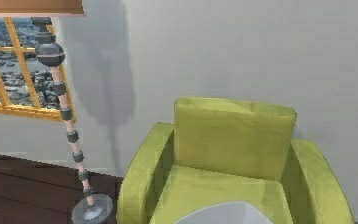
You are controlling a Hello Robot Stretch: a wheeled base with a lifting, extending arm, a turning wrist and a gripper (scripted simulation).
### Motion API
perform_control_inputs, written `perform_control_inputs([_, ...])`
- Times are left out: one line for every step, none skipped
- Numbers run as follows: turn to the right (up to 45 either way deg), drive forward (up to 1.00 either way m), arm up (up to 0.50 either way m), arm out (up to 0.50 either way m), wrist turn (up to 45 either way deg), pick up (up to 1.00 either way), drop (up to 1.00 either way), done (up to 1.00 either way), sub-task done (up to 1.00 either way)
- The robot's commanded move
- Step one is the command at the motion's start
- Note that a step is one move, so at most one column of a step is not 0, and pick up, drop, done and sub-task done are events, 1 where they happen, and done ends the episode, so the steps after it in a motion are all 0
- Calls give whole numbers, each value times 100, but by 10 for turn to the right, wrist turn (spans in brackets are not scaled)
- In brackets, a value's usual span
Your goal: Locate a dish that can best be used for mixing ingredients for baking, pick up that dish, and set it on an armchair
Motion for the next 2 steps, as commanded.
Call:
perform_control_inputs([-30,0,0,0,0,0,0,0,0])
perform_control_inputs([450,0,0,0,0,0,0,0,0])
